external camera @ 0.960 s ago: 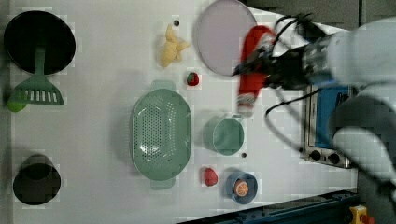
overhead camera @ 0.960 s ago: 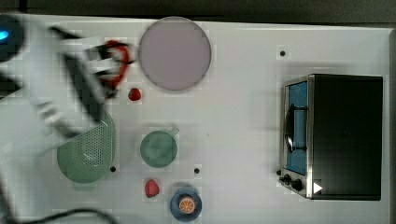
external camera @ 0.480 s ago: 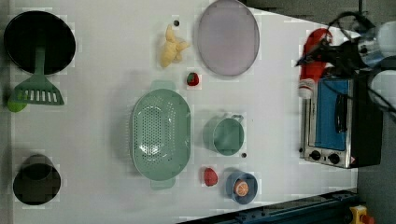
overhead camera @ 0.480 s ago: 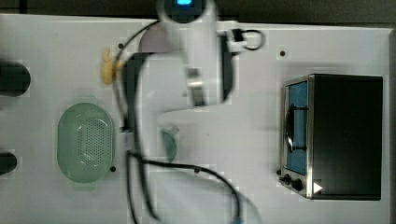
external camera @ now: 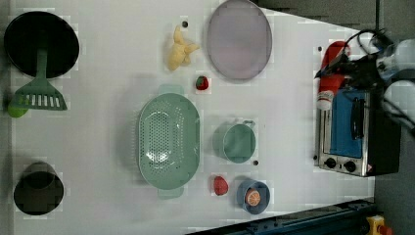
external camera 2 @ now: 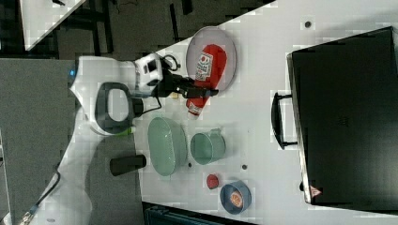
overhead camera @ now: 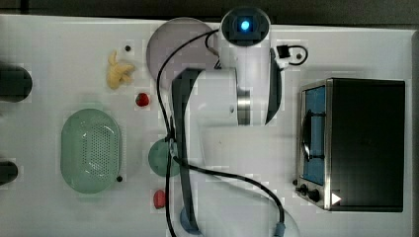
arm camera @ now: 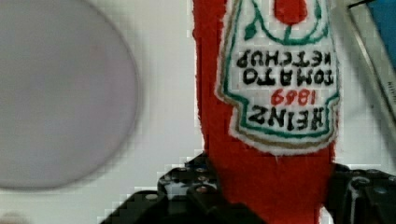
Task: Pick ketchup from strainer and place it on the table
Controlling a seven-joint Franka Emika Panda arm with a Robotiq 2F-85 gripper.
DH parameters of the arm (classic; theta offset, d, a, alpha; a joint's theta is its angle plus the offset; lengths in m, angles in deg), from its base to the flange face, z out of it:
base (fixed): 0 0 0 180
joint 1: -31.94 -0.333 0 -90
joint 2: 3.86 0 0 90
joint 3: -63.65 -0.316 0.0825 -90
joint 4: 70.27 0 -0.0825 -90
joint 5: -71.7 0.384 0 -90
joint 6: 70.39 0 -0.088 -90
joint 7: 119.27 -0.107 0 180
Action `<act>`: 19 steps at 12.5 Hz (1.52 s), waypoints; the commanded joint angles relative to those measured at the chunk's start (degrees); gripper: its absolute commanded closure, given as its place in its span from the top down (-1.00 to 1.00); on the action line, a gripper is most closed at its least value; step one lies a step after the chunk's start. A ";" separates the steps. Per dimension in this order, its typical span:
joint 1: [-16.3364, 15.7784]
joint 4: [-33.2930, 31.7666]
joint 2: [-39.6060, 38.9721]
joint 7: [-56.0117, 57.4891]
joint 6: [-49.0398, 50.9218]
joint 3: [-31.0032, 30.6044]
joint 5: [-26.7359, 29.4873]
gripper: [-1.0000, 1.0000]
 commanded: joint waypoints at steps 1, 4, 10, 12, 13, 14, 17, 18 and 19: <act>-0.86 -6.76 2.15 3.27 -5.35 -2.66 0.76 0.21; 1.06 -16.23 2.13 3.27 -17.11 -2.57 1.12 0.21; 2.14 -25.72 0.83 2.90 -25.24 -2.44 1.12 0.21; 2.13 -25.71 -0.90 2.91 -25.88 -2.46 1.13 0.46; 2.13 -25.40 -1.01 2.91 -26.00 -2.56 1.14 0.68; 2.13 -24.85 -0.29 2.91 -26.23 -2.72 1.15 0.90; 2.09 -21.07 4.64 2.90 -25.57 -3.51 1.20 1.00; 2.08 -19.47 6.41 2.83 -24.10 -3.57 1.24 1.00; 2.09 -17.58 8.03 2.63 -21.88 -3.57 1.29 1.00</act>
